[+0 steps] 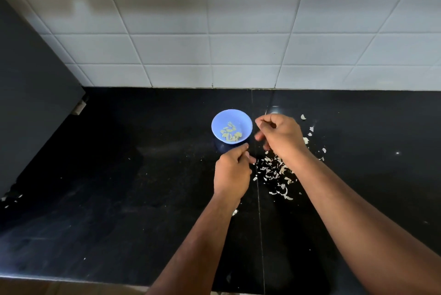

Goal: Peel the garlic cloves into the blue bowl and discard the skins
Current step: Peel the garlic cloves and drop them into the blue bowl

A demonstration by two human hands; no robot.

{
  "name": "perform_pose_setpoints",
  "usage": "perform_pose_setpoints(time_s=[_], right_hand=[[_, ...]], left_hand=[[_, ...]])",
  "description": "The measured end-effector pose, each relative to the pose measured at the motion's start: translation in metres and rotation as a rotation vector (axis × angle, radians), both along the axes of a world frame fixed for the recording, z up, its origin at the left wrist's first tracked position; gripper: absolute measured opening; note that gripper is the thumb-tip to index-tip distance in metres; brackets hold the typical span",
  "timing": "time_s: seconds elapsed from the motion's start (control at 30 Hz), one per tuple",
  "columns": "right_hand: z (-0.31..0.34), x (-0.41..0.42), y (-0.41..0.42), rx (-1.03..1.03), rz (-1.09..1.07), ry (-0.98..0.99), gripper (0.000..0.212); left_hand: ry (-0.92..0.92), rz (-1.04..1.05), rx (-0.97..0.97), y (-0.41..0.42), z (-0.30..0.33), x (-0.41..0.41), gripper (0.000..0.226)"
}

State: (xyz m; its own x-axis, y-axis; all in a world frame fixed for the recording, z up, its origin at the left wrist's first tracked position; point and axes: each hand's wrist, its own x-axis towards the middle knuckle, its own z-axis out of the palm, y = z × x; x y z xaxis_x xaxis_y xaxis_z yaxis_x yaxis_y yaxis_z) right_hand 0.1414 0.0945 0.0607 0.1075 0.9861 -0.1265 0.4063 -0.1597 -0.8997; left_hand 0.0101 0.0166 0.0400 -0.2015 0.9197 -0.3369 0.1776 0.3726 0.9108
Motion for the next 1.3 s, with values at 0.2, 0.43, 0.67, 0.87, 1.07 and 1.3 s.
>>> perform_pose_setpoints(time_s=[0.2, 0.43, 0.67, 0.87, 1.07, 1.3], right_hand=[[-0.002, 0.064, -0.022, 0.085, 0.149, -0.341, 0.016], [-0.012, 0.128, -0.036, 0.032, 0.152, -0.625, 0.034], [-0.016, 0.151, -0.045, 0.041, 0.408, -0.517, 0.019], [-0.027, 0.144, -0.058, -0.024, 0.497, -0.561, 0.019], [-0.053, 0.134, -0.072, 0.033, 0.473, -0.561, 0.017], [-0.050, 0.138, -0.068, 0.119, 0.173, -0.562, 0.013]], left_hand=[[0.448, -0.072, -0.069, 0.010, 0.012, 0.032, 0.048], [0.664, -0.262, 0.049, -0.005, -0.006, 0.078, 0.024], [0.851, -0.349, -0.047, -0.027, -0.004, 0.100, 0.019], [0.821, -0.379, -0.163, -0.040, -0.009, 0.093, 0.034], [0.732, -0.384, -0.086, -0.040, -0.015, 0.085, 0.010], [0.602, -0.299, 0.016, -0.027, -0.016, 0.063, 0.011]])
